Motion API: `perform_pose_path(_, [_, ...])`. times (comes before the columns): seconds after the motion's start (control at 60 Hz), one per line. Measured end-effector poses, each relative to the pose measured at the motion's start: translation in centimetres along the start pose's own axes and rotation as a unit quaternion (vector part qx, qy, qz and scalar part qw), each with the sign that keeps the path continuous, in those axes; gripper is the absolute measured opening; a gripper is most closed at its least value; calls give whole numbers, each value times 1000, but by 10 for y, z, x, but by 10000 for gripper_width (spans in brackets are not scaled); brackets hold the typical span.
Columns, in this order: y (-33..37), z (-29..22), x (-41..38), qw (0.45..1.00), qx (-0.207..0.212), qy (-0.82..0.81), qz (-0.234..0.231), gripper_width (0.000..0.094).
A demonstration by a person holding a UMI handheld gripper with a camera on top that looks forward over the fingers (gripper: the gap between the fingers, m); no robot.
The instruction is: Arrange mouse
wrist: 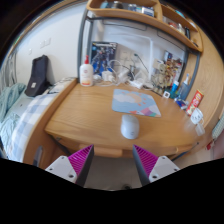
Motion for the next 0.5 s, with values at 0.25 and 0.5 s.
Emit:
perform_pose_path(0.25, [-93,-8,41,998,8,-67,10,768])
perform_pose_path(0.5, [-179,-33,6,997,14,-71,-12,772])
Point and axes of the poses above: the point between the fingertips, and its own axes, seen from behind it with the camera up: x to the right, z down, y backward, against the way the camera looks, the point moved 4 cm from there along y, backward, against the way the camera looks, and after that the axes turned 14 degrees about -y, right-handed, at the moved point
